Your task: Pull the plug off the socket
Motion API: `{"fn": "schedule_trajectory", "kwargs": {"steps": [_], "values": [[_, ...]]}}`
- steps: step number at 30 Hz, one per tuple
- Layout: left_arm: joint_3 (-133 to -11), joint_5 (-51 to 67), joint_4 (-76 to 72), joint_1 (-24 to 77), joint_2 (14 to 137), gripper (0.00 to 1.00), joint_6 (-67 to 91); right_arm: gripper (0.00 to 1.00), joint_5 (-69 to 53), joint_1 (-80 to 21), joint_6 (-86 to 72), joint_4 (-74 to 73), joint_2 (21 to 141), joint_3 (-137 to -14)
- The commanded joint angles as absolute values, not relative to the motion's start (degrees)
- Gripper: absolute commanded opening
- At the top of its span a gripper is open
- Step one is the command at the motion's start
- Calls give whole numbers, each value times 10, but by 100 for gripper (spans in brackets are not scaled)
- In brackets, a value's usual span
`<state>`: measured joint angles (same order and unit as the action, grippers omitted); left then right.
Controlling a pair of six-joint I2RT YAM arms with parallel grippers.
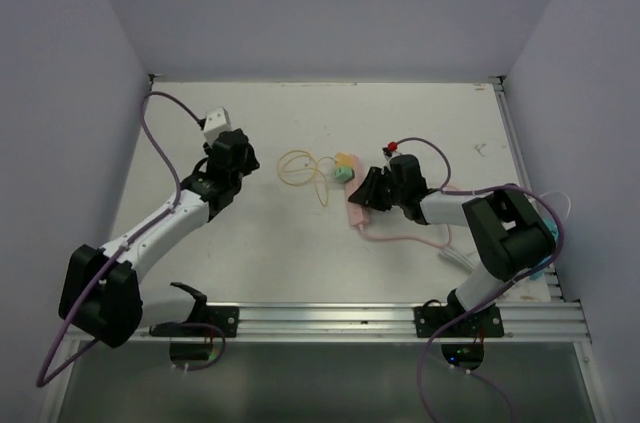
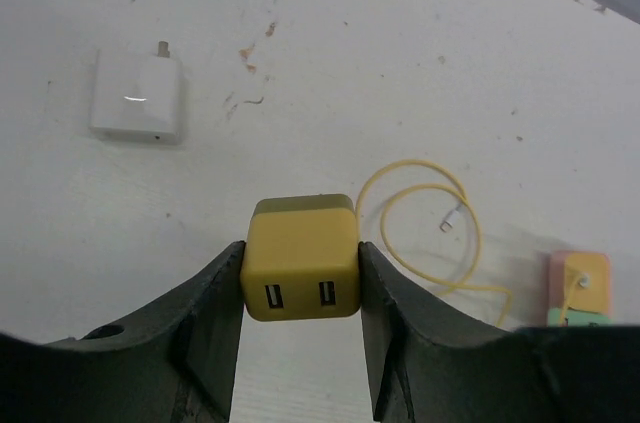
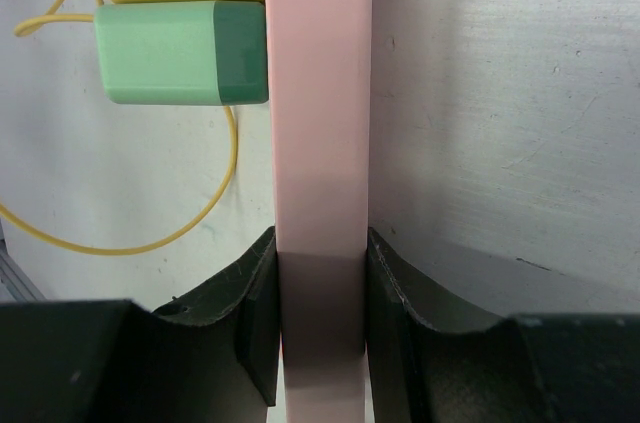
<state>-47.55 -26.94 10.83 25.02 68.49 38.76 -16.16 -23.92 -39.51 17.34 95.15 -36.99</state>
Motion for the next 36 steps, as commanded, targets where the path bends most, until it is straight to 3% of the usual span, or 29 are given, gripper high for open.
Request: {"fn": "schedule_trajectory", "kwargs": {"steps": [1, 13, 20, 27, 31, 32, 36], "values": [[-469, -339, -23, 238, 747, 0, 347, 0, -97, -227, -360, 18, 983, -332], [-590, -301, -62, 178, 996, 0, 304, 0, -126, -227, -356, 21, 976, -332], [-585, -297, -70, 178, 1038, 23, 308, 0, -127, -227, -355, 21, 980, -334], [-567, -291, -54, 178, 1049, 39, 356, 0, -129, -227, -356, 19, 977, -332], [-546, -272, -45, 178, 1037, 63, 376, 0, -128, -227, -356, 18, 975, -329], [-536, -268, -44, 178, 1026, 73, 381, 0, -128, -227, -356, 18, 973, -327], [-512, -248, -37, 178, 992, 90, 404, 0, -127, -227, -358, 16, 968, -323]]}}
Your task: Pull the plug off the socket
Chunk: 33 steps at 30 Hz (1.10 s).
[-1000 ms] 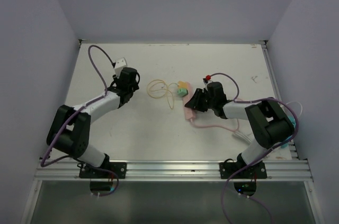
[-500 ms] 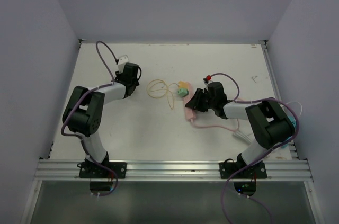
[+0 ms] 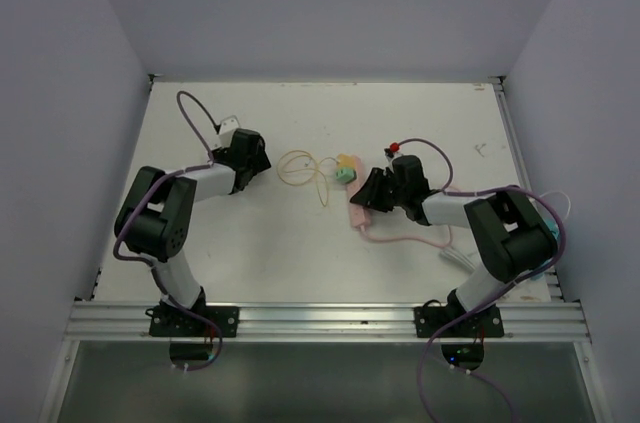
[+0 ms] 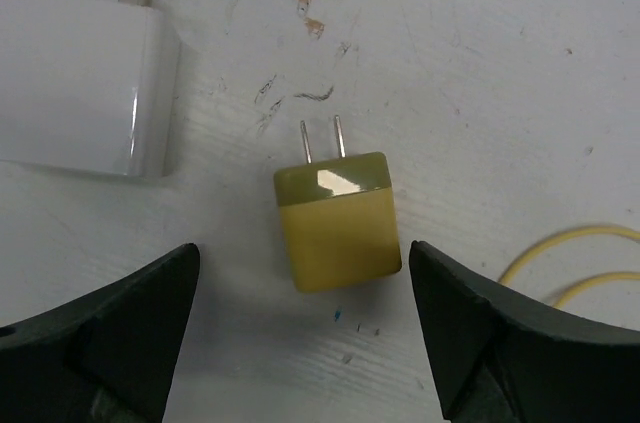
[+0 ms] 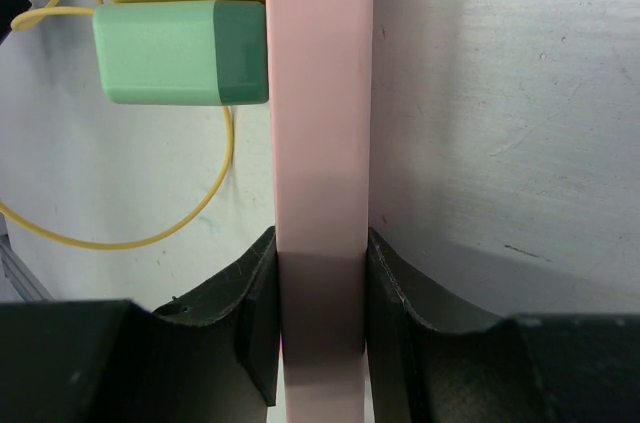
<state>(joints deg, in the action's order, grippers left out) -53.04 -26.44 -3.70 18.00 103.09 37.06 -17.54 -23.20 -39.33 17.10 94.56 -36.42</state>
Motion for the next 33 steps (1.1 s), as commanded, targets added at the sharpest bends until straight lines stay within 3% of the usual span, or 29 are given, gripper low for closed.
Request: {"fn": "schedule_trajectory", "kwargs": {"steps": [1, 7, 22, 33], "values": [[-508, -244, -26, 178, 978, 94, 408, 0, -127, -227, -359, 13, 967, -323], [-487, -171, -1, 180, 889, 100, 435, 0, -124, -227, -354, 2, 952, -322], [-496, -106, 88, 343, 697, 92, 522, 0, -141, -228, -329, -13, 947, -316], [-570, -121, 49, 469, 787, 88, 563, 0, -157, -228, -322, -4, 954, -314]]}}
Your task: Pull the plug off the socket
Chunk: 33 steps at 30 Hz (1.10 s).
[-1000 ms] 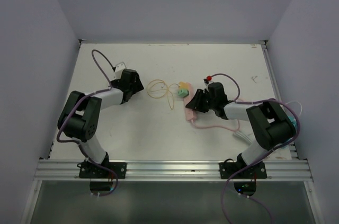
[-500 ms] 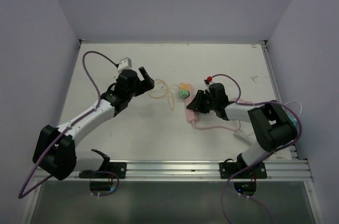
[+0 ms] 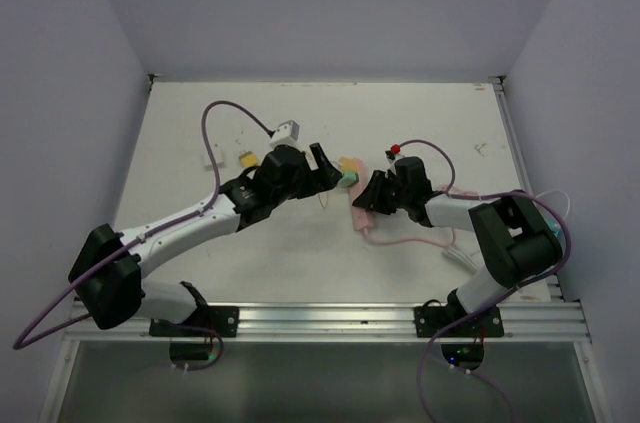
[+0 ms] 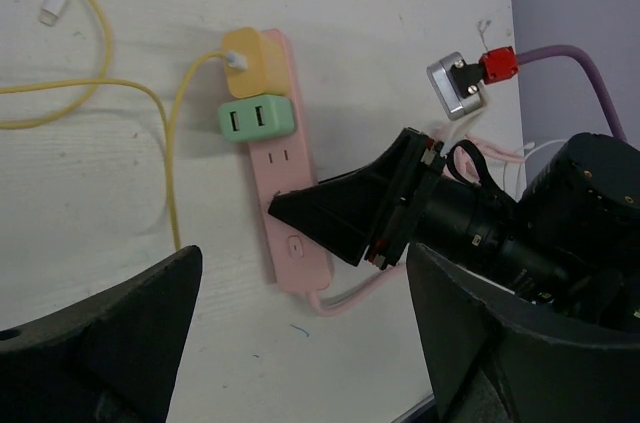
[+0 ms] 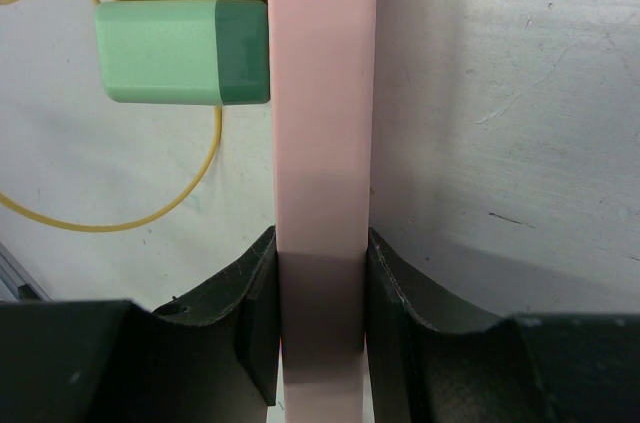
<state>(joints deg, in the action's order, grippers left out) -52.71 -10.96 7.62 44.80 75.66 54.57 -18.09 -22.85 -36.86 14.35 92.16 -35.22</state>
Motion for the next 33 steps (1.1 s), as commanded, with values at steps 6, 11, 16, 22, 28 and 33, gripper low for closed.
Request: {"fn": "schedule_trajectory", "kwargs": {"steps": [6, 11, 16, 22, 28, 33], "values": [[-633, -119, 48, 480, 879, 80, 559, 0, -166, -228, -318, -4, 952, -312], [-674, -105, 51, 474, 941, 79, 558, 0, -171, -229, -318, -4, 950, -309], [-675, -88, 40, 454, 980, 77, 559, 0, -175, -229, -317, -3, 954, -309], [-652, -48, 14, 413, 1009, 76, 555, 0, -179, -229, -316, 10, 955, -308], [-664, -4, -13, 394, 1041, 76, 536, 0, -184, -229, -316, 13, 959, -308], [-678, 13, -13, 386, 1060, 76, 532, 0, -186, -229, -314, 14, 959, -308]]}}
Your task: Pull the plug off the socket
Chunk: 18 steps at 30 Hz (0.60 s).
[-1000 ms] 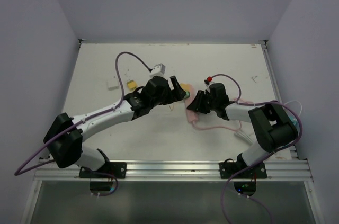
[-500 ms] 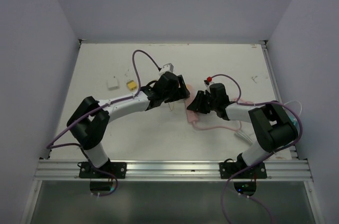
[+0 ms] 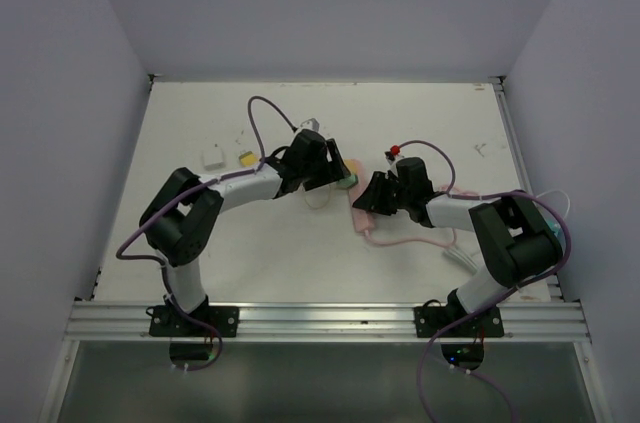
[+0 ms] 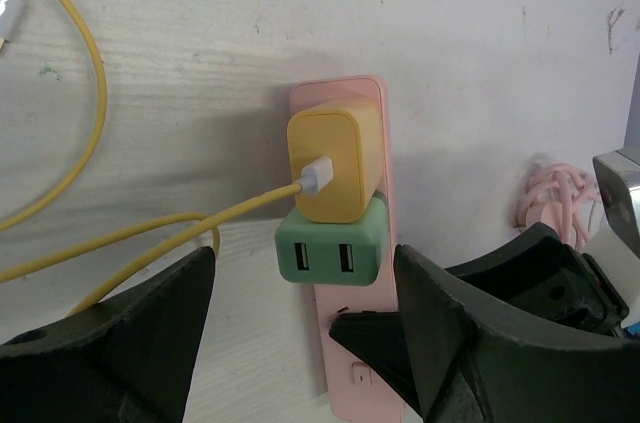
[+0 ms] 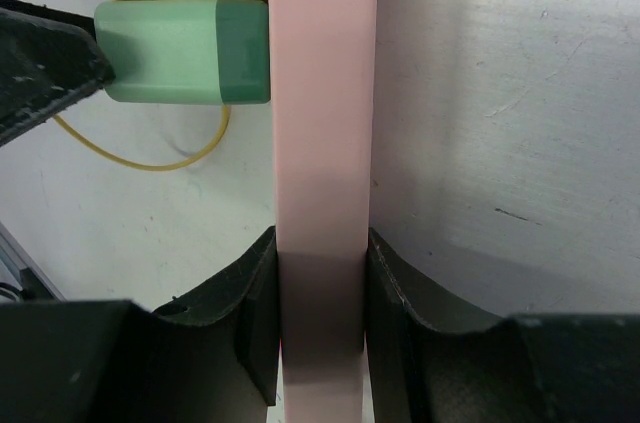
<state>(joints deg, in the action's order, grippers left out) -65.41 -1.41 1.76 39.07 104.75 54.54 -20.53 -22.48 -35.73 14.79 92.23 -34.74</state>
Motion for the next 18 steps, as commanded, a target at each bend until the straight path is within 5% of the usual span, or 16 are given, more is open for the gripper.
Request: {"fn": "schedule_trajectory", "kwargs": {"steps": [1, 18], "values": [[-679, 17, -14, 383, 1063, 75, 530, 0, -187, -229, -314, 15, 960, -309], [-680, 72, -61, 373, 1096, 66, 535, 0, -197, -229, -311, 18, 969, -312]]}}
